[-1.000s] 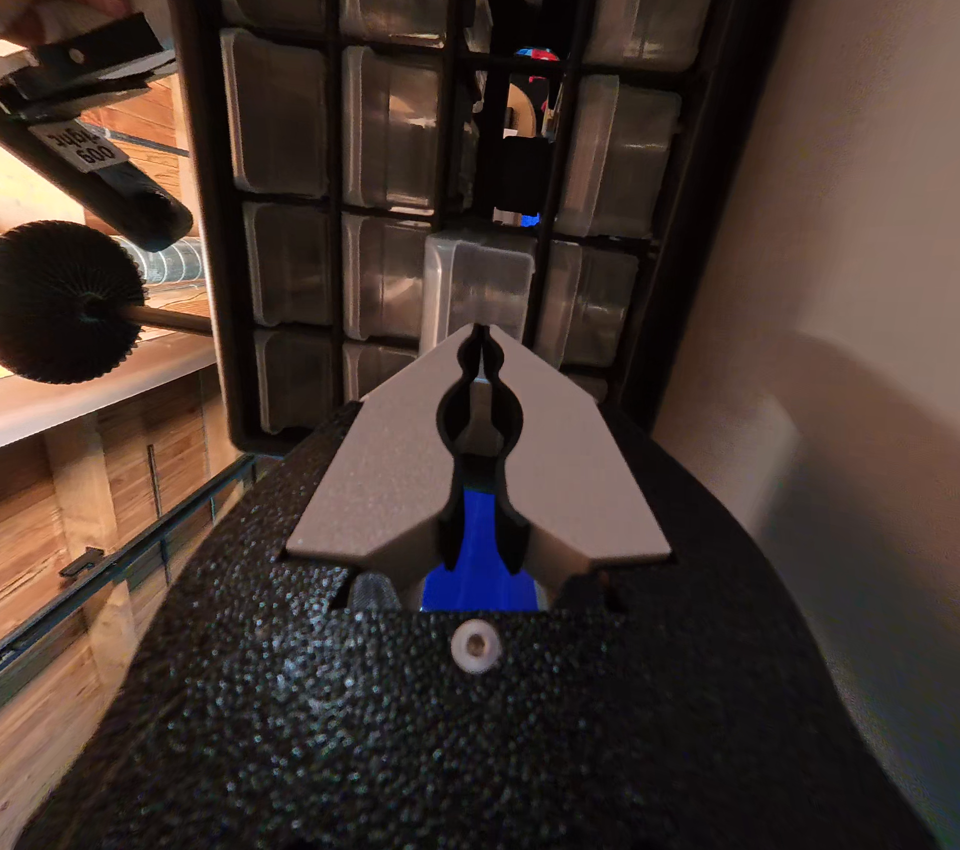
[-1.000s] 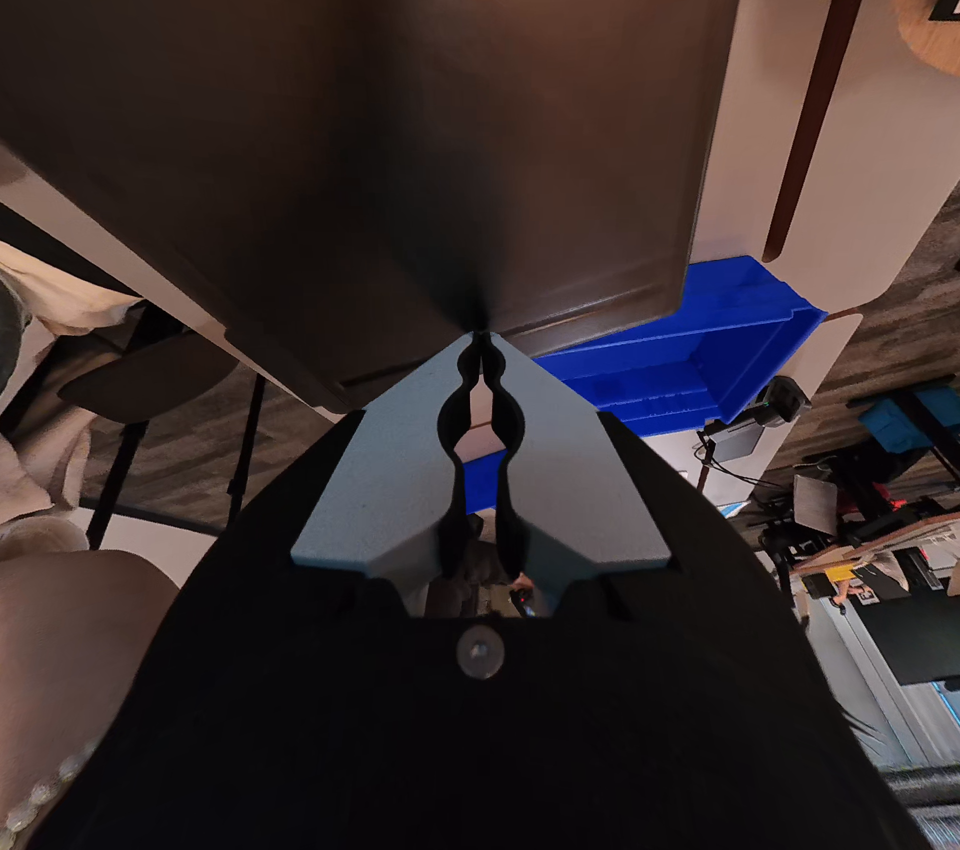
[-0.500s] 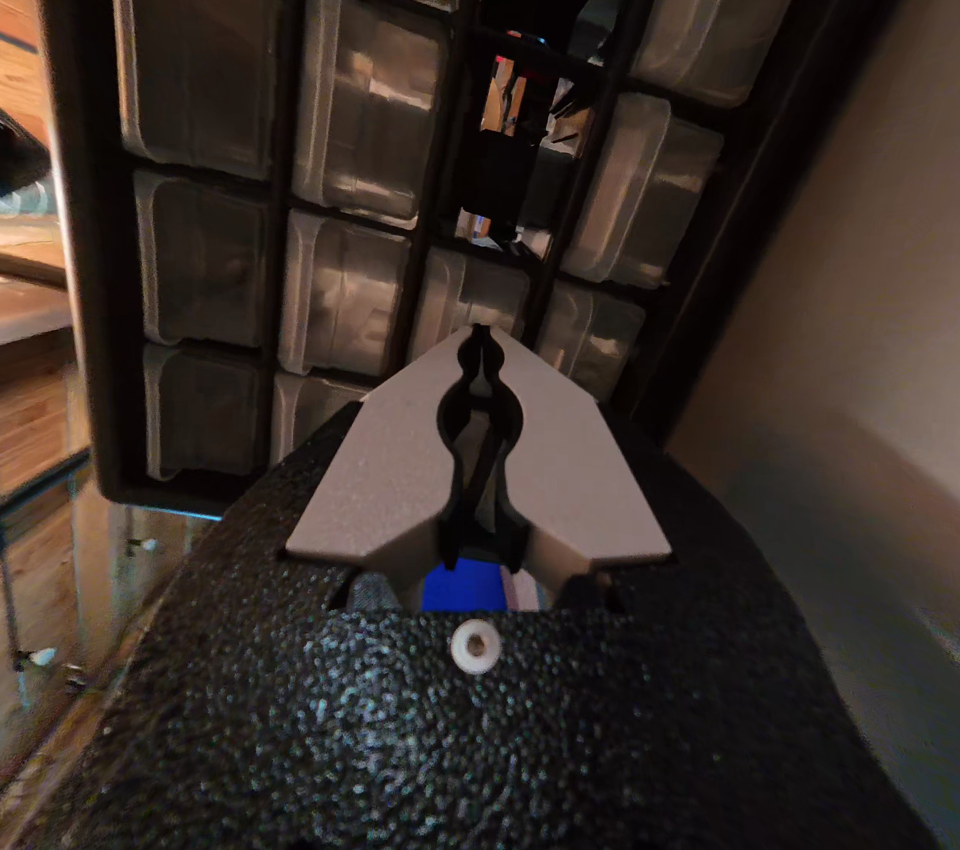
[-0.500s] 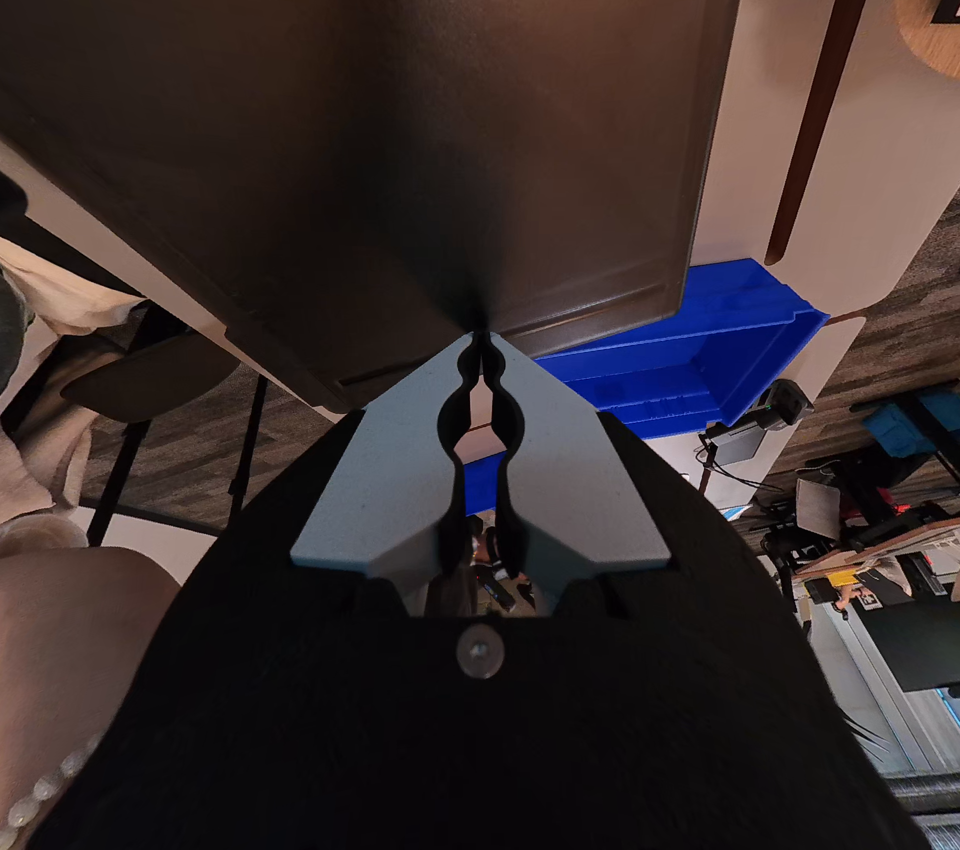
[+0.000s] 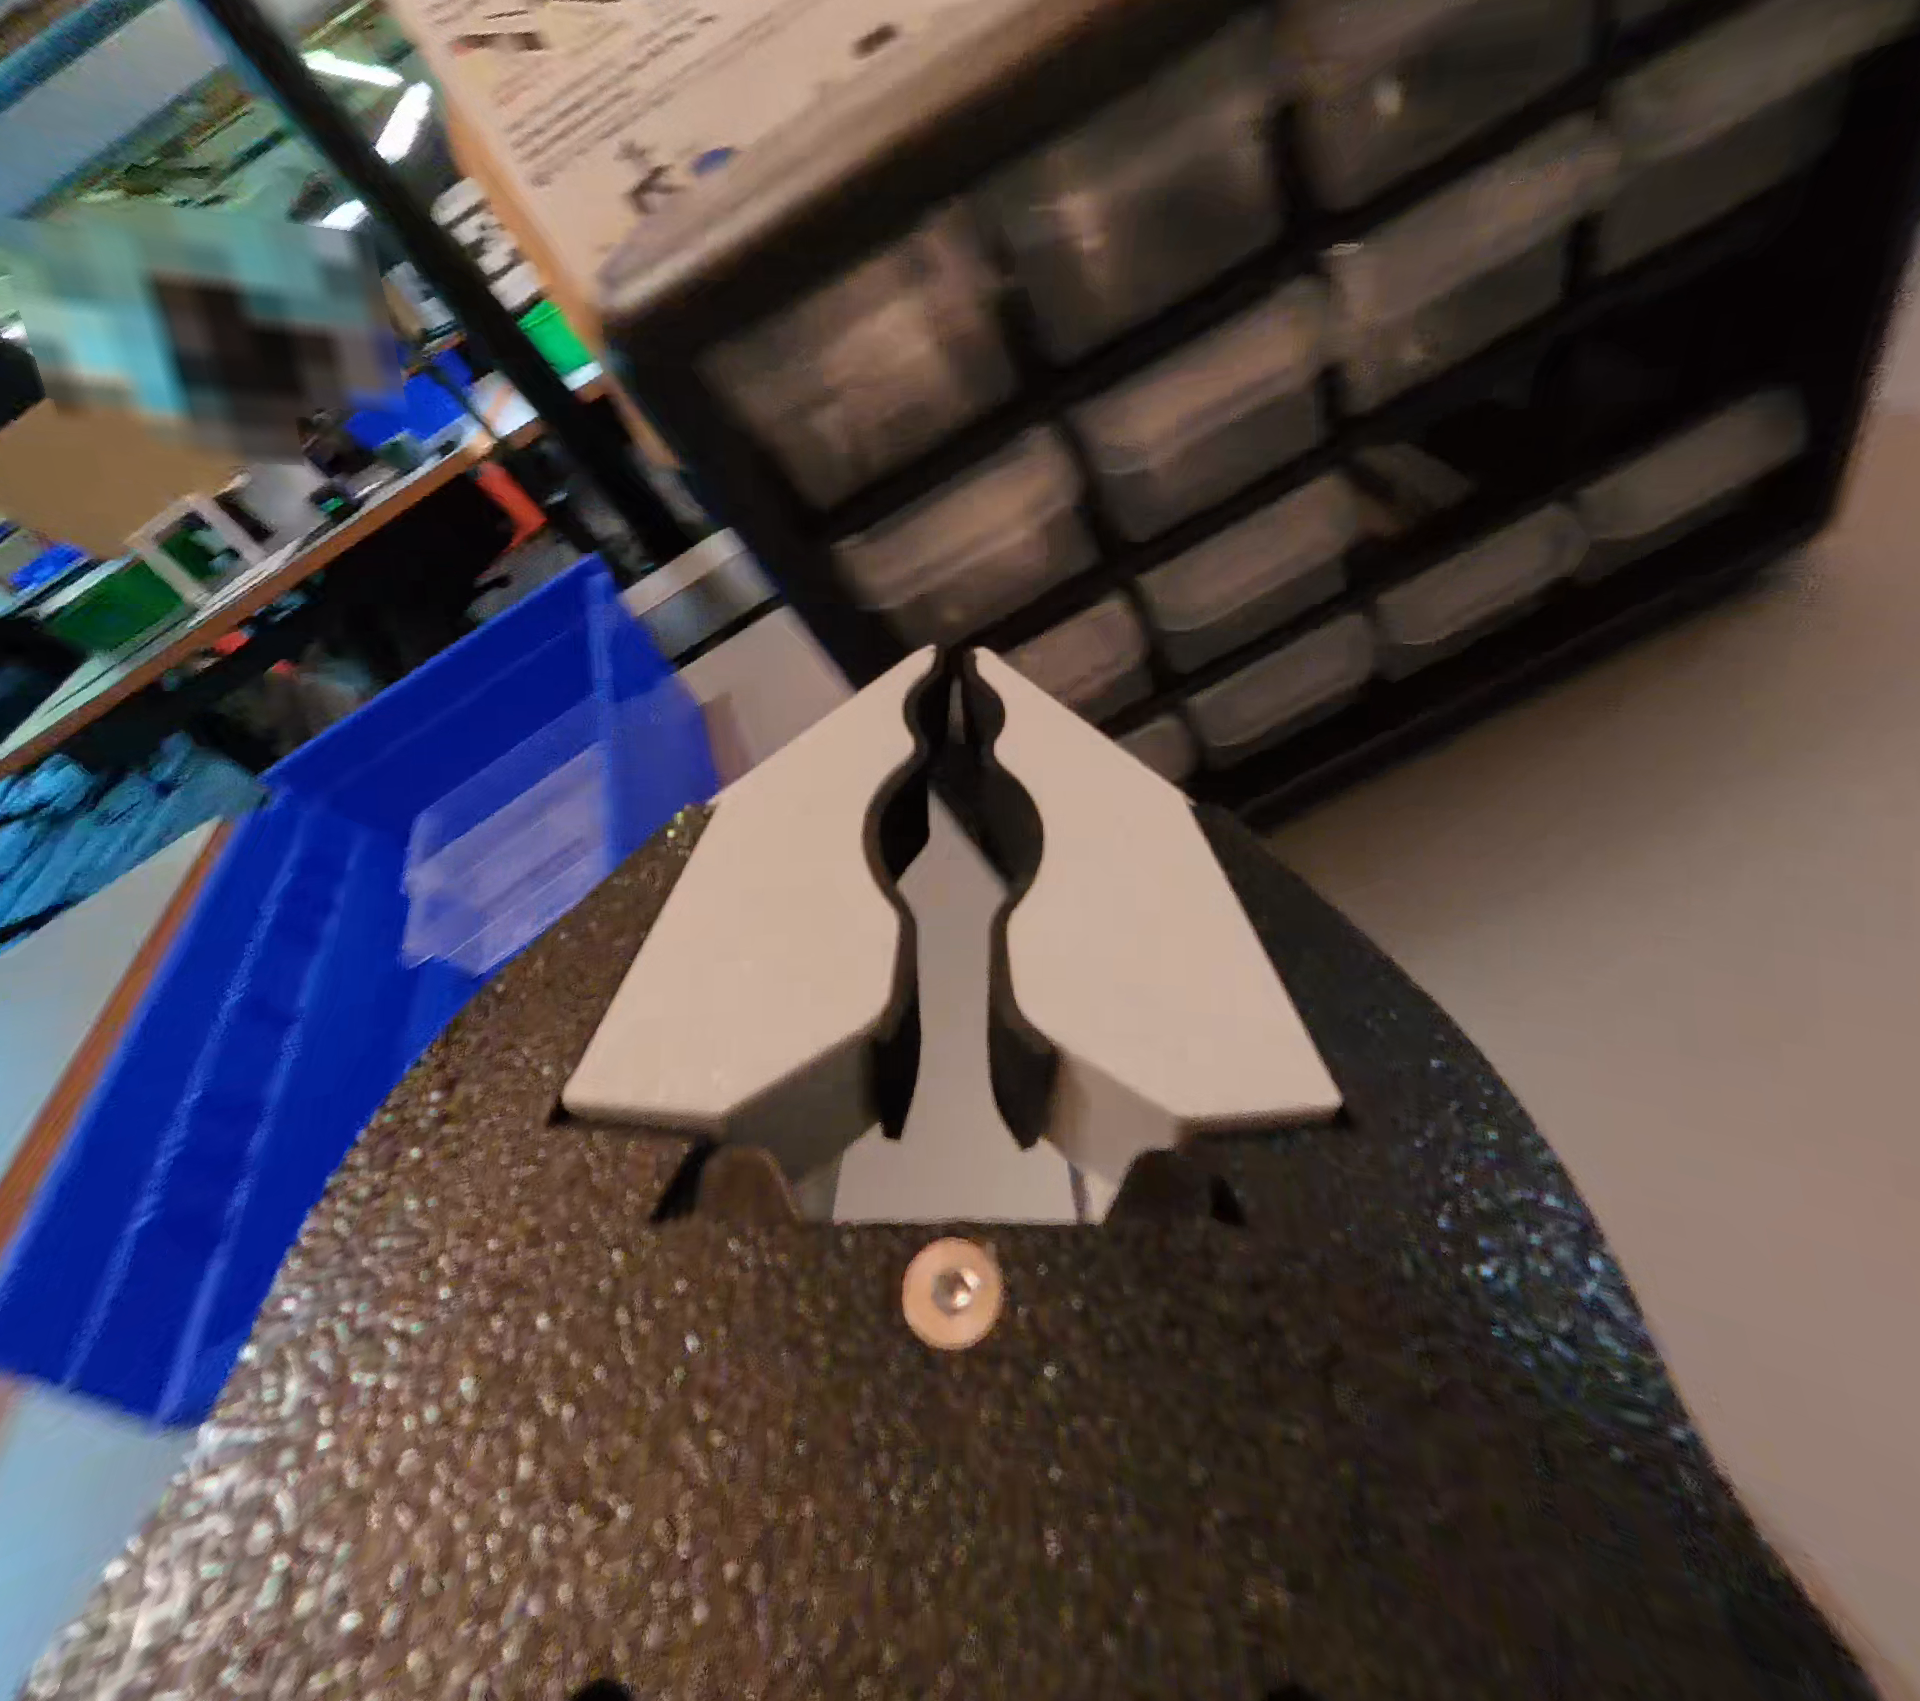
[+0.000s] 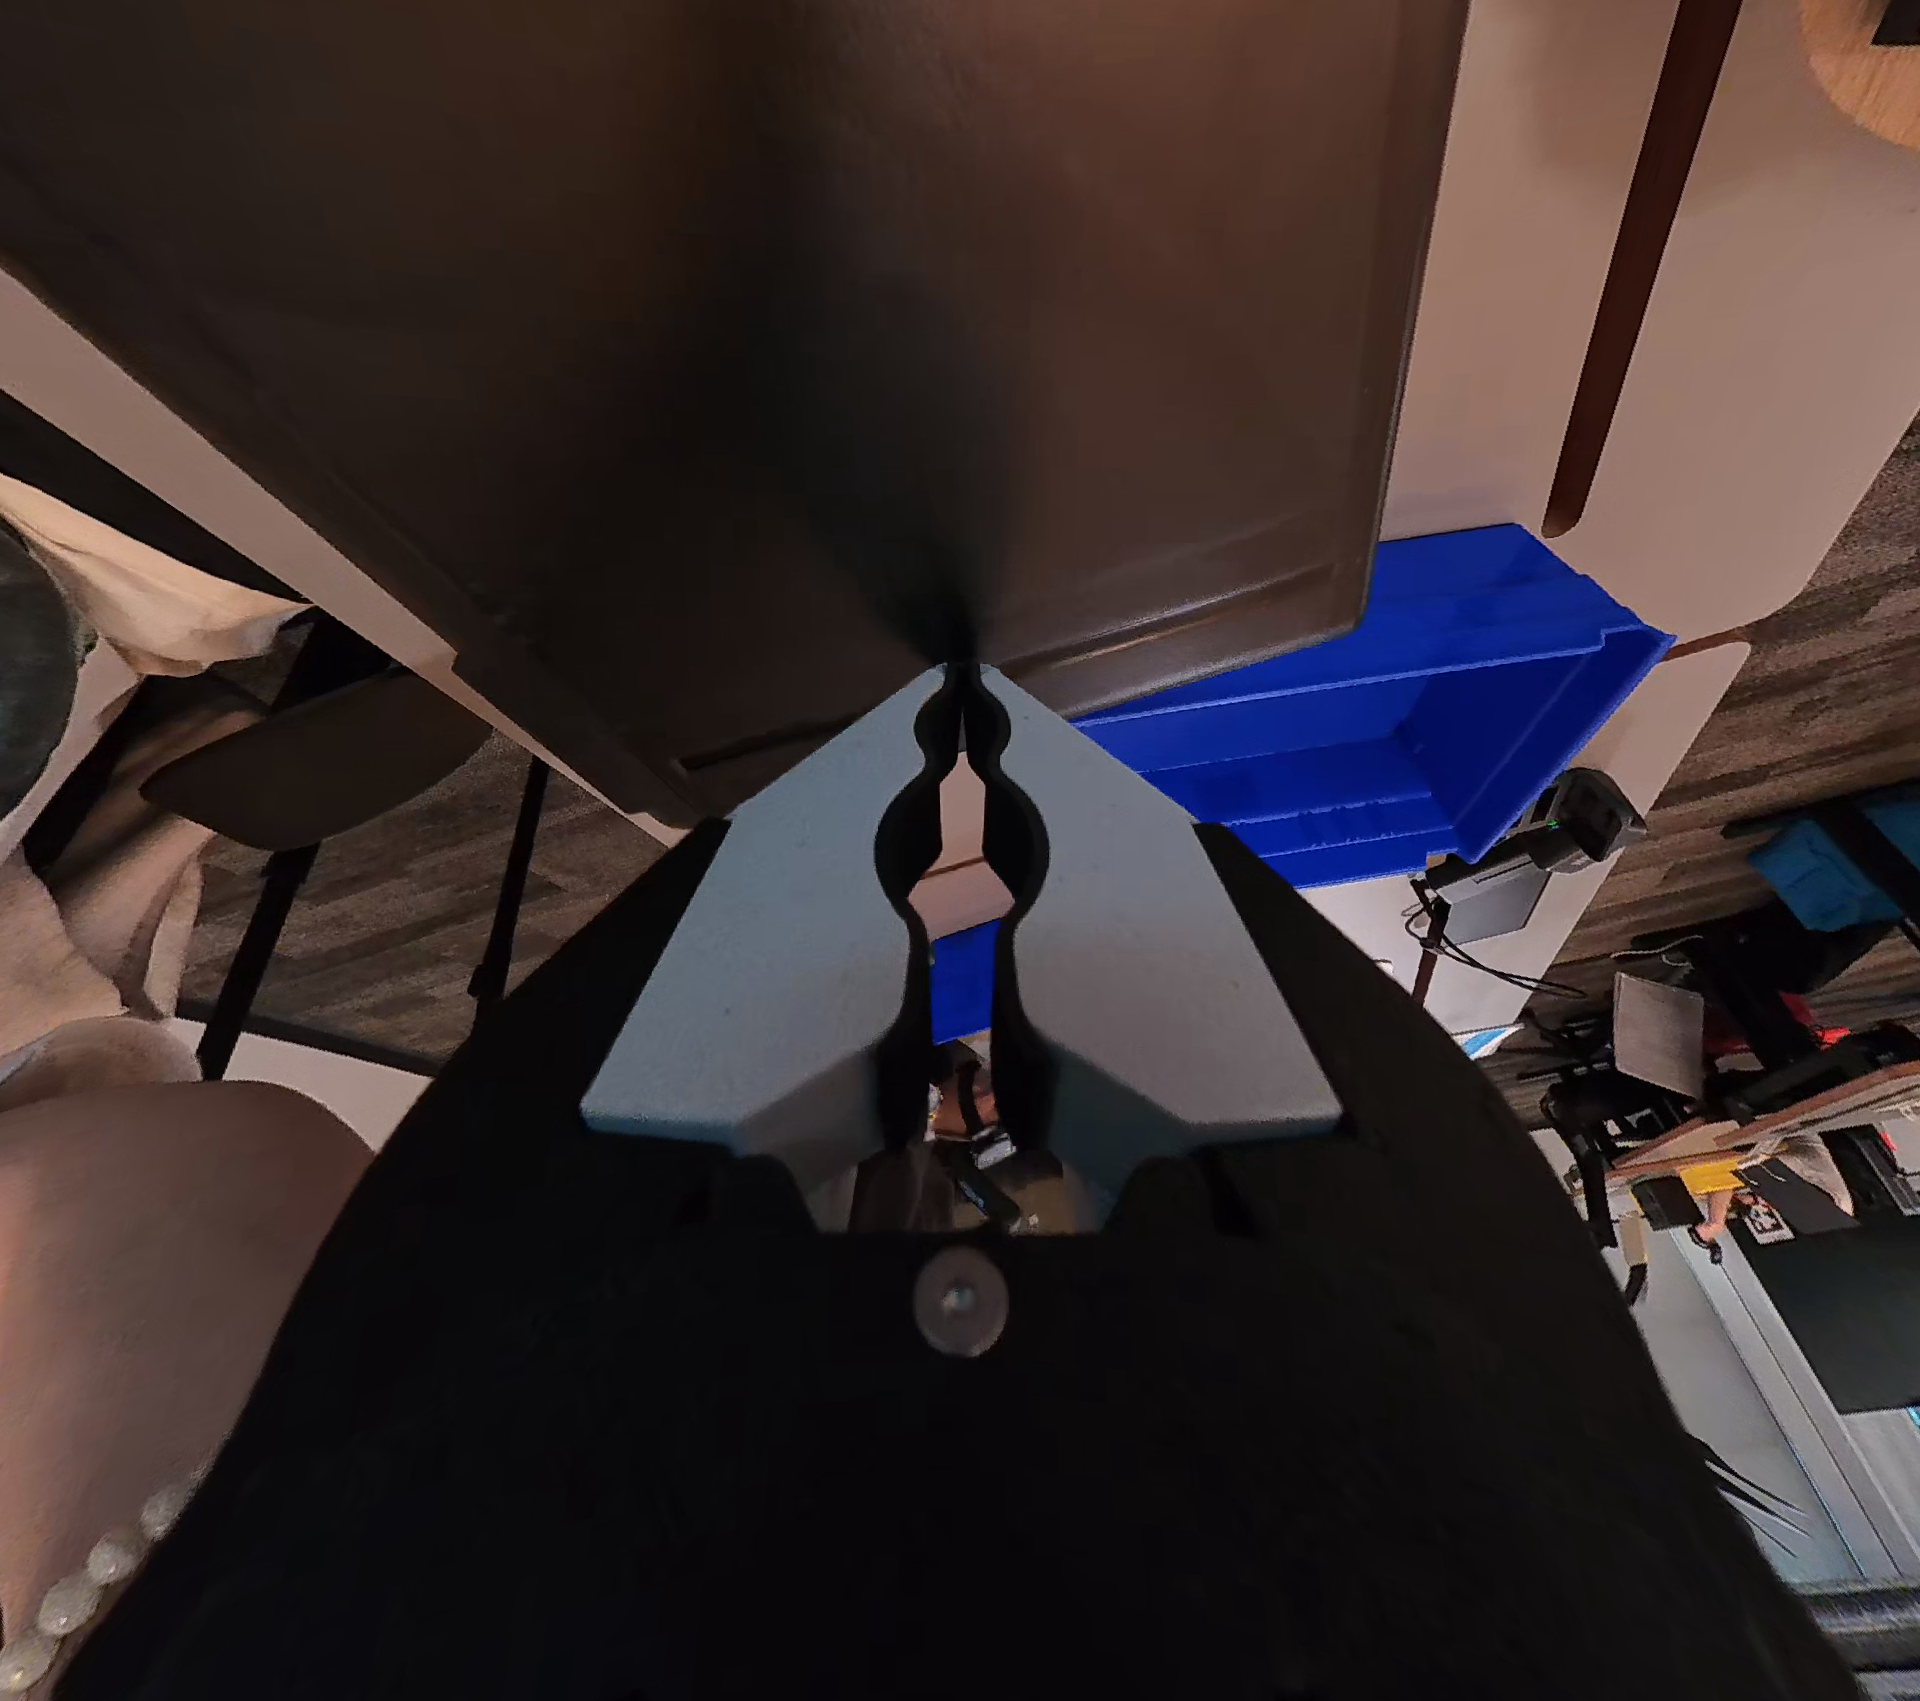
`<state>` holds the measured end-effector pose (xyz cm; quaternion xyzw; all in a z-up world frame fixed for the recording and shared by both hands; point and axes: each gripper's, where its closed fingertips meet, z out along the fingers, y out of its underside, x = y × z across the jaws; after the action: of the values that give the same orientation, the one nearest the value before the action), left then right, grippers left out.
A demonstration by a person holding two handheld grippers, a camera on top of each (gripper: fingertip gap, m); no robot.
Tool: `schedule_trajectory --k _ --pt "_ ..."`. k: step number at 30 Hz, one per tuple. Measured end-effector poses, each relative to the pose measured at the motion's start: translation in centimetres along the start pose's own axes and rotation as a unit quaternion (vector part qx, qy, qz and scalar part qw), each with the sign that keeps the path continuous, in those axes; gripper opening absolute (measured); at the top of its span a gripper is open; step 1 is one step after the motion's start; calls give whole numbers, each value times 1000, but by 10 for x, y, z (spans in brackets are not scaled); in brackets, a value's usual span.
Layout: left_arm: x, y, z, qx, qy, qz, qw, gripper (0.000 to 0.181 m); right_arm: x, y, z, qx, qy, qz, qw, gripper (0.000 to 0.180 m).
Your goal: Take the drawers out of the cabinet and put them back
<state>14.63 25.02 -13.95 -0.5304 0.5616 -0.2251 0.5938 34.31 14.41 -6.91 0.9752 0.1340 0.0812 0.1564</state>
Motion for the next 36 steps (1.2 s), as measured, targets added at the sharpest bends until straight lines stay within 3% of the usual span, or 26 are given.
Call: schedule_trajectory --k 4,7,12,15,17,23,27,31,36 --pt "-59 1 -7 -14 -66 6 998 4 0 0 0 -8 7 1 1000 0" --pt "-101 5 2 -16 -69 45 996 10 0 0 0 -7 10 -1 1000 0" --pt "-164 45 51 -116 37 116 986 26 0 0 0 7 3 -5 1000 0" --pt "-188 87 80 -206 128 207 948 46 0 0 0 11 -1 3 1000 0" --pt "-207 119 93 -269 169 258 913 48 0 0 0 7 6 -3 1000 0" --pt "-227 172 110 -366 279 225 859 41 0 0 0 -3 17 -7 1000 0" --pt "-240 208 109 -431 295 257 813 39 0 -1 0 -6 16 -10 1000 0" --pt "-238 220 118 -431 302 284 801 30 0 -1 0 -7 16 -9 1000 0" --pt "-241 238 120 -465 297 305 776 4 0 -1 0 -8 18 -9 1000 0"
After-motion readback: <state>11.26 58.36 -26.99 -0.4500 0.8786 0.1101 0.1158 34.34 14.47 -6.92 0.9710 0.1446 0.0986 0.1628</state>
